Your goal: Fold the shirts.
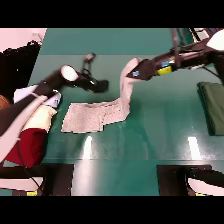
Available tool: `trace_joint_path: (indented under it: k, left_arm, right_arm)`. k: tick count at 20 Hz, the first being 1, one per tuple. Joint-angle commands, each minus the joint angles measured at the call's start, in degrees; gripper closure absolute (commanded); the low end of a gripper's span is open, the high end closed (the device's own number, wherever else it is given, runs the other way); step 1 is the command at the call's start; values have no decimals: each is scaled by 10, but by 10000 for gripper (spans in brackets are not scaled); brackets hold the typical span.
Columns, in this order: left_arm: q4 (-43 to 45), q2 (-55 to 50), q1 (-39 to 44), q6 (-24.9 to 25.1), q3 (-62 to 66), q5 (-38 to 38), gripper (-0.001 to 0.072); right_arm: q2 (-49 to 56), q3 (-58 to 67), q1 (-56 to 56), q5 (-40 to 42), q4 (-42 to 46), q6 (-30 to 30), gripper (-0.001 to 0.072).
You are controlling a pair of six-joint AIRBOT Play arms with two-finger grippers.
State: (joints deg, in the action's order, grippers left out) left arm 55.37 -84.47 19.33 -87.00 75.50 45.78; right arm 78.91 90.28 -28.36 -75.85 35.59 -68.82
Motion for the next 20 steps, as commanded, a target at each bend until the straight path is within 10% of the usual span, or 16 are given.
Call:
trace_joint_path:
  k: [1,6,10,20]
  left_arm:
    - [41,98,-103,7,1,7,685]
    - [73,197,-219,20,1,38,685]
    - [73,210,-260,20,1,74,684]
    - [72,210,-260,37,0,161,684]
  right_arm:
    - [33,1,-90,88,-1,0,694]
    - [140,1,-234,247,0,33,688]
    - [197,1,-281,290,0,48,312]
    - [57,-210,-29,146,79,1,266]
